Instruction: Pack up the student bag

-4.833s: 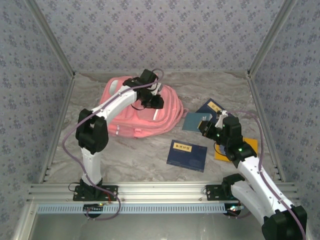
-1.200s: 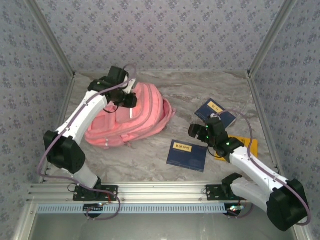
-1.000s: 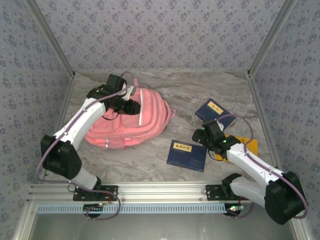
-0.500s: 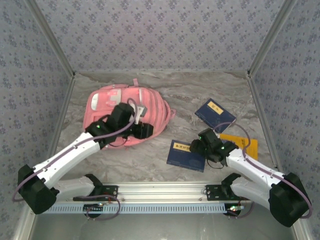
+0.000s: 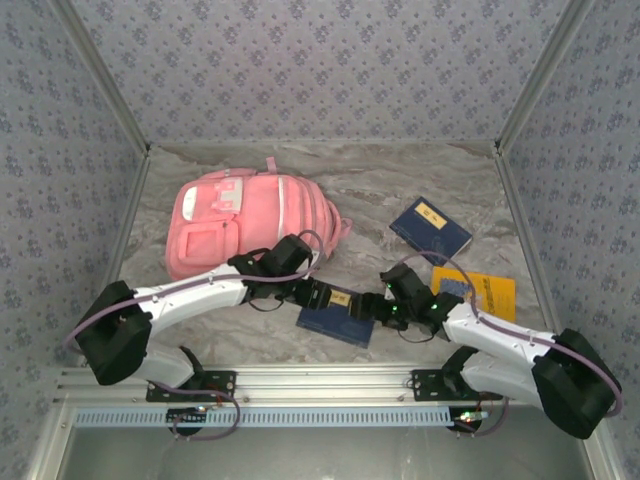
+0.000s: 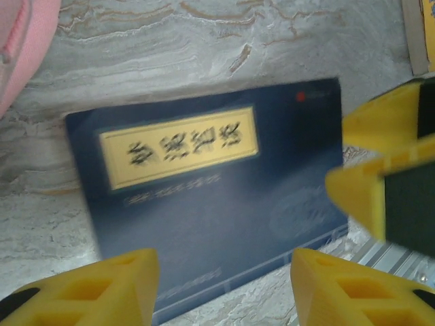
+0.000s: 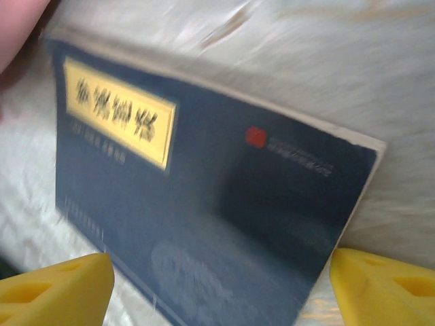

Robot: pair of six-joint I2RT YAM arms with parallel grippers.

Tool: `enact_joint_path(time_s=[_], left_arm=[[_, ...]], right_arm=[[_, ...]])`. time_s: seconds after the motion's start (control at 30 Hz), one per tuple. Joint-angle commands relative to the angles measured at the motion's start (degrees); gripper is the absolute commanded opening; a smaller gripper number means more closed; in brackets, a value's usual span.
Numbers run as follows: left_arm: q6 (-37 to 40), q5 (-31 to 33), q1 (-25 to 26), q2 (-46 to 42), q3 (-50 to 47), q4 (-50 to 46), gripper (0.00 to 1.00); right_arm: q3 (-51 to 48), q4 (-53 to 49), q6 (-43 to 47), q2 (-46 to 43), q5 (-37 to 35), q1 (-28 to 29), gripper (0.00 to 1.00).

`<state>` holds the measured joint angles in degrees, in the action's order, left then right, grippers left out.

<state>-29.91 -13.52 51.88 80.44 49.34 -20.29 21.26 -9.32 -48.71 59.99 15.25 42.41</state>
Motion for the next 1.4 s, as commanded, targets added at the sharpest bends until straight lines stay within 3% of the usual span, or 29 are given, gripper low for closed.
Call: enact_joint_path(time_s=[0.0,0.1,0.23,0.43,0.83,1.07,1.37], left_arm=[[2.13,0.74,0.34,-1.94,0.69,-3.56,0.53],[3.79,-1.36,0.33,-3.82,0.09,-5.85,0.52],[6.05,-4.35,0.46,-6.14,-1.92,-8.76,0.50],[3.37,-4.48,4.80,-6.19,-6.46,-8.74,0.46],[0.52,-6.66,6.37,1.50,-11.30,-1.09,0.45],[0.86,-6.03,6.83,9.78,-8.63,2.48,0.45],[4.82,1.08,6.83,12.78,0.73,-1.90,0.45]], right_arm=[[2.86,-3.71,5.98,-1.93,0.93,2.14,0.85],[5.16,-11.99,9.57,-4.99,-5.59,0.76,0.84],[6.80,-11.38,12.14,-5.88,-9.27,-2.27,0.84],[11.61,-7.73,17.60,5.90,-0.23,-10.12,0.85],[14.71,-0.95,19.04,20.34,8.41,-9.94,0.85],[12.46,1.30,17.96,21.57,11.81,-8.32,0.83],[7.05,2.50,15.11,13.99,12.61,-8.36,0.81]])
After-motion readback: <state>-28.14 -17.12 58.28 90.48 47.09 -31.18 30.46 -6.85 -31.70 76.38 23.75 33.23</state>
